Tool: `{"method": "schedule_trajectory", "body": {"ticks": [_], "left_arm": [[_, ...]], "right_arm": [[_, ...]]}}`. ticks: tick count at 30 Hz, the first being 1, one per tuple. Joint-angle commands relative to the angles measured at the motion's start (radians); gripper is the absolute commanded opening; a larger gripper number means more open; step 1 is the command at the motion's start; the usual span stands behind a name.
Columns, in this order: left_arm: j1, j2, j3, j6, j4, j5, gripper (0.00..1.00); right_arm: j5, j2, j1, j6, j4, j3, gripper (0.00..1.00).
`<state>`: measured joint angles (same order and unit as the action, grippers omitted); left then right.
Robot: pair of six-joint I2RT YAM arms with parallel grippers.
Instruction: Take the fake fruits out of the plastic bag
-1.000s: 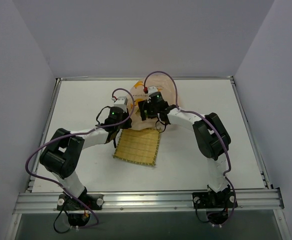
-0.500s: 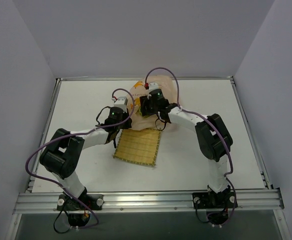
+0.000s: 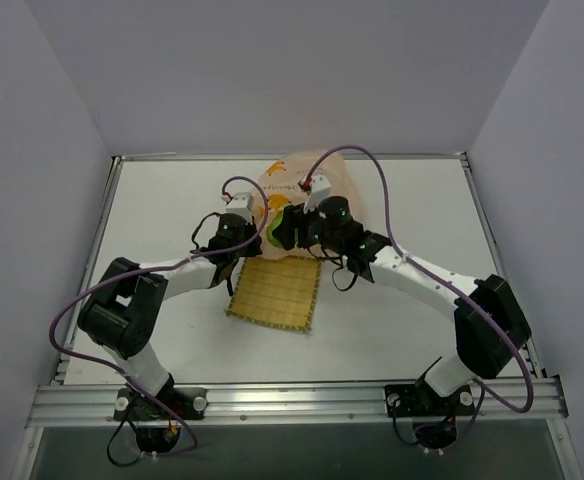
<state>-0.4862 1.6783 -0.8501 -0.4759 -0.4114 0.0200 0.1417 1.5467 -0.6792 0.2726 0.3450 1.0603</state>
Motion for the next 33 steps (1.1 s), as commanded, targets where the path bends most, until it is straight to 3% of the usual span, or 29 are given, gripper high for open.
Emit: {"method": "schedule_trajectory", "body": {"ticks": [1,4,12,15,17,18,21,27,33], "left_arm": [[-0.002,-0.072,0.008,-0.006,-0.032,-0.048,0.02],[0.001,-0.086,0.017,-0.010,-0.027,-0.083,0.02],[0.003,-0.127,0.028,0.011,-0.012,-0.123,0.02],[0.005,-0.126,0.031,0.014,-0.017,-0.126,0.02],[0.005,-0.123,0.031,0.014,-0.018,-0.127,0.02],[0.006,-0.123,0.032,0.014,-0.020,-0.127,0.02],[0.008,-0.127,0.036,0.014,-0.026,-0.126,0.02],[0.006,-0.135,0.037,0.011,-0.030,-0.115,0.02],[0.008,-0.146,0.039,-0.003,-0.047,-0.112,0.02]], "right_arm": [[0.012,-0.027,-0.115,0.059,0.066,-0.120,0.27],[0.001,0.013,-0.167,0.115,0.196,-0.177,0.25],[-0.139,0.182,-0.241,0.120,0.275,-0.122,0.28],[-0.226,0.205,-0.241,0.117,0.259,-0.118,0.39],[-0.238,0.205,-0.241,0.114,0.244,-0.132,0.54],[-0.228,0.201,-0.241,0.108,0.233,-0.132,0.71],[-0.218,0.145,-0.241,0.080,0.154,-0.128,0.83],[-0.122,-0.025,-0.178,0.027,0.088,-0.122,0.74],[-0.132,0.117,-0.034,-0.026,0.045,0.009,0.35]]}}
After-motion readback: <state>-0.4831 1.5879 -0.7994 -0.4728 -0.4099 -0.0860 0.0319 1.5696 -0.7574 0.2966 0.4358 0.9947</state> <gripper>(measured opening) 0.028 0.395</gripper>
